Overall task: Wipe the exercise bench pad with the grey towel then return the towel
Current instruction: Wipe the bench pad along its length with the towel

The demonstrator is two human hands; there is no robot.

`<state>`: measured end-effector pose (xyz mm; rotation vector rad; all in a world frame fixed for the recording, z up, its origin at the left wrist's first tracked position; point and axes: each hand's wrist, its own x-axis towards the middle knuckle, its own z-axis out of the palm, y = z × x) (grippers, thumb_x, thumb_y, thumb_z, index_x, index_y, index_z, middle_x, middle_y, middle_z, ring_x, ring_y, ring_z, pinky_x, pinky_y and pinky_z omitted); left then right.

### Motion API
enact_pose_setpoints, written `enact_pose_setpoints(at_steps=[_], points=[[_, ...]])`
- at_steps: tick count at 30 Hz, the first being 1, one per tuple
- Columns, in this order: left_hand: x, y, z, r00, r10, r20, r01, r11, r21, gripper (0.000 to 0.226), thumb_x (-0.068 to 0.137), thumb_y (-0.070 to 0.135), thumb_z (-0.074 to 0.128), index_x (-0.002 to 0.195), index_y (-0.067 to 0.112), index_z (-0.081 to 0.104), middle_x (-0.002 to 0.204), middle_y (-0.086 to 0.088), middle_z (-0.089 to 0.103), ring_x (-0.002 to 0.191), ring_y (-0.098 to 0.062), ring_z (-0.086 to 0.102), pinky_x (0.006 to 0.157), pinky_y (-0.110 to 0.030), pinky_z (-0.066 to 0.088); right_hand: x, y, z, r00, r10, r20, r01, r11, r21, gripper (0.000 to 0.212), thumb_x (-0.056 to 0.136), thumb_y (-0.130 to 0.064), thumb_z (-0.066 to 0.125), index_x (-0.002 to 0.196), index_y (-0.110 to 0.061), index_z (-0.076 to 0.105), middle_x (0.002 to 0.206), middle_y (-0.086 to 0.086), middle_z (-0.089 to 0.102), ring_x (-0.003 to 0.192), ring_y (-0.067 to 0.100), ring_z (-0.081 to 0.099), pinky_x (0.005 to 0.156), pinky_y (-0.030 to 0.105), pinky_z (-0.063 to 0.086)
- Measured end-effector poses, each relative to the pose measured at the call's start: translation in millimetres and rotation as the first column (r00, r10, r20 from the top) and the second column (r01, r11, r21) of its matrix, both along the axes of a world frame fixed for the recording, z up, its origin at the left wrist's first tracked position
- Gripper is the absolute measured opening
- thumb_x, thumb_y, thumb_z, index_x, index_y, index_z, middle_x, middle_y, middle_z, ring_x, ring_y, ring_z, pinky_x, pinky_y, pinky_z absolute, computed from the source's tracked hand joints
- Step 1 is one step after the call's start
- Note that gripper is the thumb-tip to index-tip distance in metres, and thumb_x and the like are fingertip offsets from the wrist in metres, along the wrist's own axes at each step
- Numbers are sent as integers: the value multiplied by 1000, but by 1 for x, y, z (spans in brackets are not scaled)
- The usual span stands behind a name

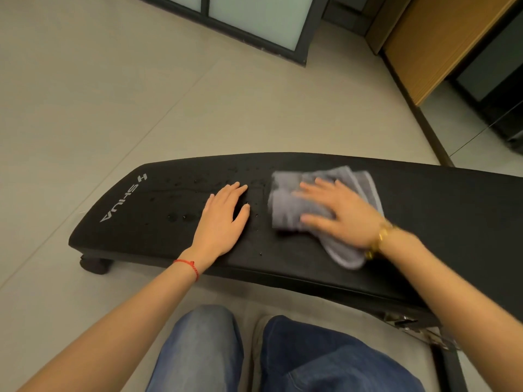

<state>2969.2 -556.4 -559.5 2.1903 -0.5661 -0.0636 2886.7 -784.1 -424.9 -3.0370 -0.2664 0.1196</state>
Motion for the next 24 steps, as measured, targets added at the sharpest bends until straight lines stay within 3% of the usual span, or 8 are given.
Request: enact_pose_setpoints(at_steps=[4,8,12,14,16,19,21,24], points=[[-1,1,4,1000,5,-10,-5,1000,12,50,102,41,35,150,28,33,159,9,28,150,-9,16,125,-38,8,77,-25,-13,957,-286,45,289,948,-131,60,92,-62,38,146,-37,31,158,-4,25,148,23,13,120,46,3],[1,1,2,1000,1,-1,-1,1000,8,50,102,39,37,150,27,34,159,7,29,149,-10,17,124,-38,10,19,17,-15,997,-65,47,69,994,-79,59,90,-60,40,144,-37,34,156,-5,28,147,20,16,119,41,2],[1,1,1,1000,-5,4,5,1000,4,50,102,39,37,150,26,34,159,7,29,150,-11,17,124,-39,9,-64,40,-7,993,120,-24,-121,992,-48,59,91,-68,32,146,-48,24,156,-22,15,147,2,3,120,32,-4],[0,1,2,1000,-4,4,4,1000,11,50,102,39,36,150,26,33,159,7,28,150,-11,16,124,-38,9,-51,23,1,995,89,-52,-89,996,0,62,88,-70,33,144,-45,30,155,-21,22,147,3,9,122,34,2],[-1,0,3,1000,-2,1,2,1000,10,50,102,39,36,150,26,33,159,8,28,150,-10,16,125,-38,8,-9,-3,4,1000,-11,15,11,1000,6,71,83,-74,33,143,-36,38,154,-12,32,146,14,20,121,41,10],[-1,1,5,1000,4,-7,-4,1000,13,51,102,41,36,150,27,33,159,8,28,150,-10,16,125,-39,9,57,-18,-3,965,-263,21,264,961,-88,62,92,-60,40,146,-31,33,157,-4,27,148,22,15,120,42,4],[-1,0,5,1000,1,-5,-1,1000,4,51,101,40,37,150,27,33,159,8,28,149,-10,17,125,-39,10,62,-1,-13,969,-246,23,246,959,-138,58,94,-54,41,147,-33,31,158,-4,24,148,22,13,120,42,0],[0,1,2,1000,-5,1,5,1000,-17,50,101,38,39,150,26,35,158,6,30,149,-11,19,124,-40,11,6,38,-19,1000,-25,19,27,995,-97,58,93,-57,39,147,-39,29,158,-10,22,148,15,10,120,37,-2]])
